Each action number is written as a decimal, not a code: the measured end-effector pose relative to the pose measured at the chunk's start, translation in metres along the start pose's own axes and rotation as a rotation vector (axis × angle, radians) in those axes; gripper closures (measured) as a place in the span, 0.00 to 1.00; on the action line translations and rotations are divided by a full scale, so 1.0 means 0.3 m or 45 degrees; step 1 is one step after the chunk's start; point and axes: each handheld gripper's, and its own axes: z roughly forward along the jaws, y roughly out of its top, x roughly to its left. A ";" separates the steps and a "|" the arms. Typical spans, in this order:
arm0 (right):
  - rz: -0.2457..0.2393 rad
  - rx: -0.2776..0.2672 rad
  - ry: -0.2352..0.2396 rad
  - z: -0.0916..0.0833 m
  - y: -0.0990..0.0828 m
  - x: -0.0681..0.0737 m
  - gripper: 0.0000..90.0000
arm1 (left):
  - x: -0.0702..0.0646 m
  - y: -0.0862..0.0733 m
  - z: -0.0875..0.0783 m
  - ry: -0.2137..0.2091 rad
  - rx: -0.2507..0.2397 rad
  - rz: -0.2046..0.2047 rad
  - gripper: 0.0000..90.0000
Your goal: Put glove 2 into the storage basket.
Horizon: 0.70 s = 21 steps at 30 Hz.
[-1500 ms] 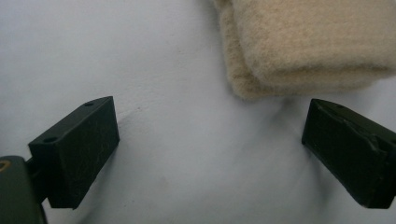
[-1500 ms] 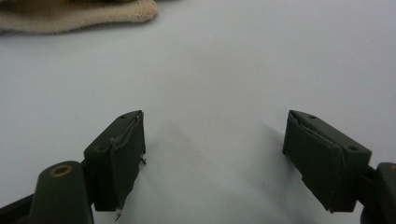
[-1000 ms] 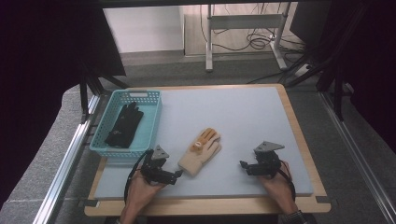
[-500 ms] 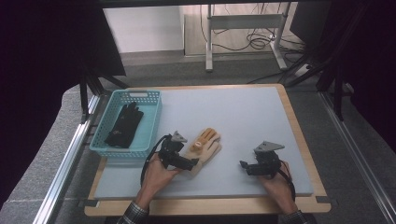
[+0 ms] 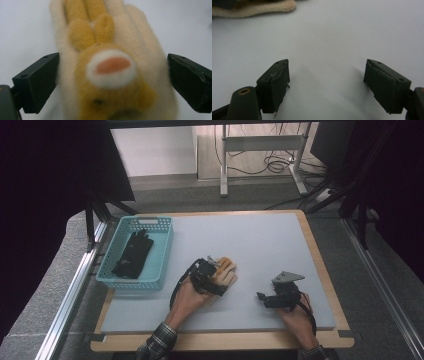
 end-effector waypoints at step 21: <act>0.000 0.000 -0.002 0.000 0.000 0.001 0.22 | 0.023 0.001 -0.016 0.020 0.035 -0.020 0.59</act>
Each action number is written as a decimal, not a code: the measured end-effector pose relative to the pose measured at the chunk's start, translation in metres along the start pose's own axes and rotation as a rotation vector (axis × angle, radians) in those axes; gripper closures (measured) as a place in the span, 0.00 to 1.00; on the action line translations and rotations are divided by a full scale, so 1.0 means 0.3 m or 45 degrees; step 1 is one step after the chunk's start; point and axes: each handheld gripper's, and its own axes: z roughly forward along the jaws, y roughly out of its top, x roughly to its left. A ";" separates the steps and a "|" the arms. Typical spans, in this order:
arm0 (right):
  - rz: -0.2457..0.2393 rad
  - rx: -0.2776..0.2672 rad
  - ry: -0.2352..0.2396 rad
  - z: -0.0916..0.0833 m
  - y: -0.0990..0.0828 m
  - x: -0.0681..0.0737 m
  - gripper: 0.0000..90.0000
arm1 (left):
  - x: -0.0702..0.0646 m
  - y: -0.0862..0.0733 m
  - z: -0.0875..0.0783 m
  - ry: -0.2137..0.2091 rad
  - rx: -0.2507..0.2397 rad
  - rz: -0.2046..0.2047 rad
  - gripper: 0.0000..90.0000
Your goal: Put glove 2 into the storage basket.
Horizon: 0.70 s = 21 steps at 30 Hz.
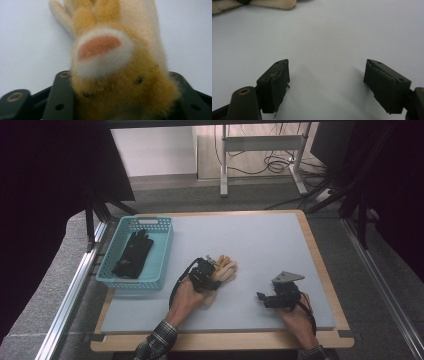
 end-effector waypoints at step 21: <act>0.000 0.000 0.002 -0.001 0.000 0.000 0.22 | 0.122 0.068 -0.178 0.112 -0.070 -0.044 0.61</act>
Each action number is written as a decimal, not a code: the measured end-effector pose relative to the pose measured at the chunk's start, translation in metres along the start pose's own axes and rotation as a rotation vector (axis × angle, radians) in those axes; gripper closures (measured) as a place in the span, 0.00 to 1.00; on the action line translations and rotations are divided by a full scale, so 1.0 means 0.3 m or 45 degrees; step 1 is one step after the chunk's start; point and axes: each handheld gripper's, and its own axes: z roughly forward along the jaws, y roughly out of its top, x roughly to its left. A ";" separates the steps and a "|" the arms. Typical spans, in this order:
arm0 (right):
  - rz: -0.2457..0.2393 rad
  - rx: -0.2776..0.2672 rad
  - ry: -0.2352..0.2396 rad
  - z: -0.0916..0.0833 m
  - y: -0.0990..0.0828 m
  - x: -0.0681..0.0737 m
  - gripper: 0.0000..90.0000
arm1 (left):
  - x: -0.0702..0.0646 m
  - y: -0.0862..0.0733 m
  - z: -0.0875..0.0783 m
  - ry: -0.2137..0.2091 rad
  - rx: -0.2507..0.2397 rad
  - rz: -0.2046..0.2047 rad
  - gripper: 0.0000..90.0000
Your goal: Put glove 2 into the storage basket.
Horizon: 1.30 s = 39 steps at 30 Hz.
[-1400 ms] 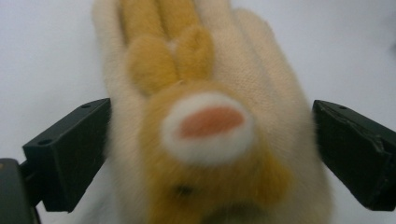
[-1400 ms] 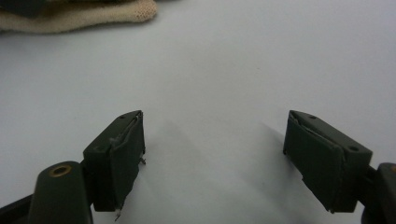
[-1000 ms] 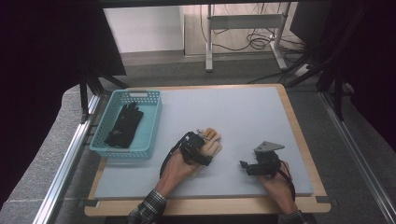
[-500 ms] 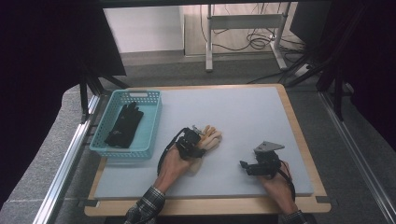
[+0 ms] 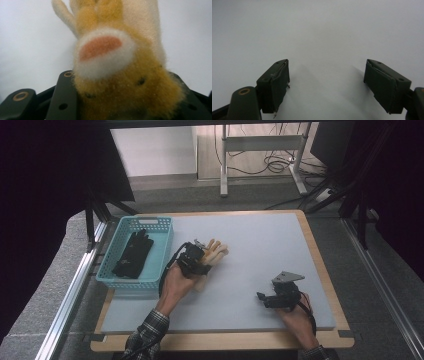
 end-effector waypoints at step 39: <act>-0.001 0.001 0.000 0.000 0.000 -0.001 0.22 | 0.580 -0.174 -0.072 0.171 0.191 -0.483 0.59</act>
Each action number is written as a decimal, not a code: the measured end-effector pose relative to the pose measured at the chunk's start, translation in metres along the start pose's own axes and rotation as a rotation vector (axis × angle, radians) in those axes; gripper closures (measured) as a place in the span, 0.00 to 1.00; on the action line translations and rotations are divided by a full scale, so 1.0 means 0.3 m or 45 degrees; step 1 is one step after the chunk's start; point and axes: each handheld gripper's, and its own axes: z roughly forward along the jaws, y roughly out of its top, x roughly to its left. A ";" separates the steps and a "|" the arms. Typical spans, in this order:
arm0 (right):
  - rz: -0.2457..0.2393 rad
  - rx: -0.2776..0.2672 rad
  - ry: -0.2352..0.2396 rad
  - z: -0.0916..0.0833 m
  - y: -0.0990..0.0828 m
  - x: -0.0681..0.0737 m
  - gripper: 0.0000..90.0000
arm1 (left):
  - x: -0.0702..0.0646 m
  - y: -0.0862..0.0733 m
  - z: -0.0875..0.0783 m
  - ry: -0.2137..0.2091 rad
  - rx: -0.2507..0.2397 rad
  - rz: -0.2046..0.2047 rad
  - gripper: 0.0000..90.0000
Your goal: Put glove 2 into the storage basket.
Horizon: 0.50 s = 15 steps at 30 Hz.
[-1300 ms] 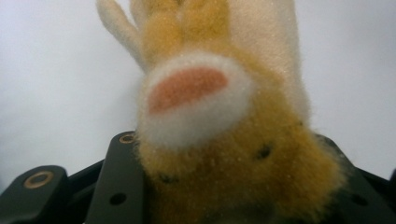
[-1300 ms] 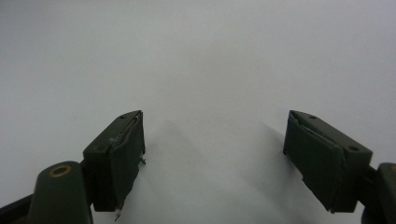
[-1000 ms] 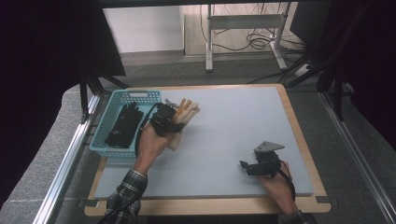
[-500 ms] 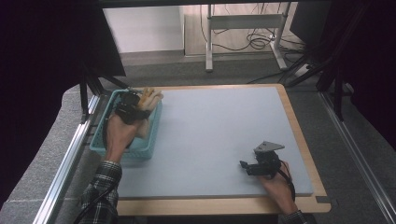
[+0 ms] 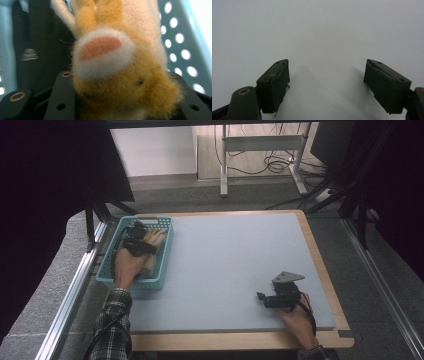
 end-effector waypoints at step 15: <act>0.000 0.000 0.000 0.000 0.000 0.000 0.22 | 0.017 0.018 0.094 0.177 0.140 -0.044 0.59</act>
